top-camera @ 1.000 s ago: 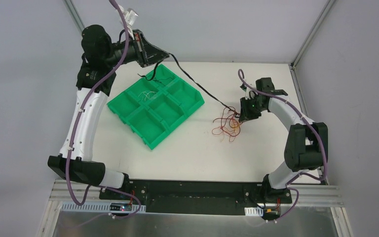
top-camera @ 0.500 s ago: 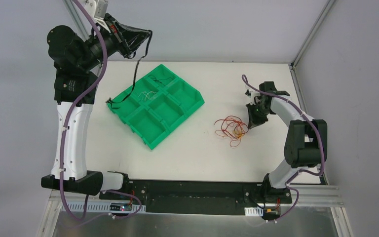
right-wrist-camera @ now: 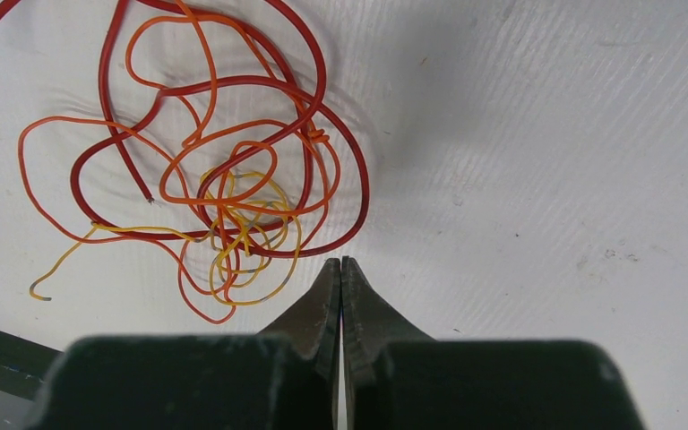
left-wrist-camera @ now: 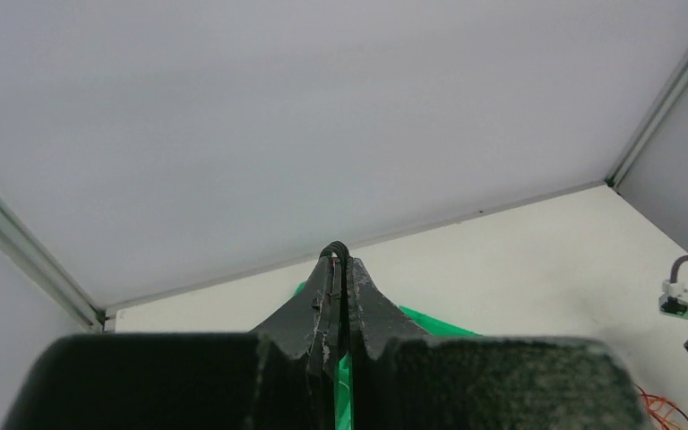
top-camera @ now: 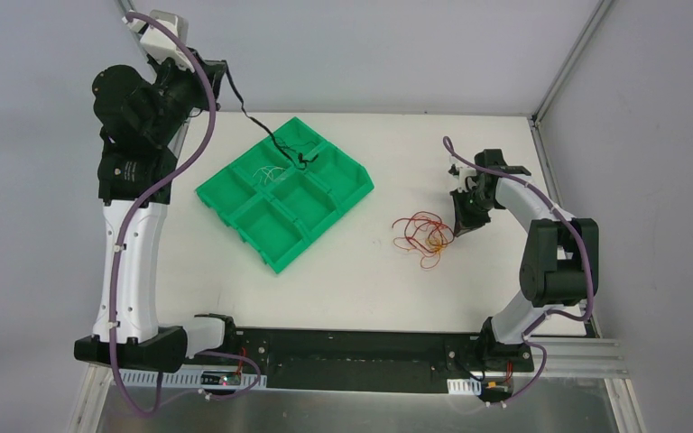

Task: Untangle the cables

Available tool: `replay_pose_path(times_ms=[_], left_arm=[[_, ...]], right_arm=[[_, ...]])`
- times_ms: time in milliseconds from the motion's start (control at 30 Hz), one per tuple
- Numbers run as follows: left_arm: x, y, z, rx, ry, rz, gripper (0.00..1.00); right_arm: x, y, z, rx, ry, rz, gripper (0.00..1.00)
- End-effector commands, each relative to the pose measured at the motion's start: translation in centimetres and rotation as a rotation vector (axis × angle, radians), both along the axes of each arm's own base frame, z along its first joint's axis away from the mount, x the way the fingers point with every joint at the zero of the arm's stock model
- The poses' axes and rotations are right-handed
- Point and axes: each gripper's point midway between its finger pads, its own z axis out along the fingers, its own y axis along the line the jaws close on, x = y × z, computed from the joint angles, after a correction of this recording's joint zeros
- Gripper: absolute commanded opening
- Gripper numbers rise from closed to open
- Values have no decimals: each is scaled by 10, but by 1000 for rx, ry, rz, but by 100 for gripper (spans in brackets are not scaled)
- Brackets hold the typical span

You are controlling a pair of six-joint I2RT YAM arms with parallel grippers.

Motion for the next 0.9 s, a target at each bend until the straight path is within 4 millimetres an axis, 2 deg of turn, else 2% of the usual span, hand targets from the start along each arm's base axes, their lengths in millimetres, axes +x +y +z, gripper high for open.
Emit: replay_pose_path(times_ms=[0,233,333,533,633,867], left_arm=[[11,17,14,2,-65,83,0],[18,39,14,13,-64,183,0],[22,56,2,51,-32,257,0],[33,101,-25,58,15,367,0],[36,118,-26,41,15,399,0],[36,135,-18,50,-12,425,0]], right_arm=[[-8,1,3,22,28,7,0],[-8,1,5,24,26,11,0],[-7,4,6,37,30,11,0],[-9,4,2,42,45,11,0],[-11,4,0,40,51,14,0],[-12,4,-1,41,58,13,0]])
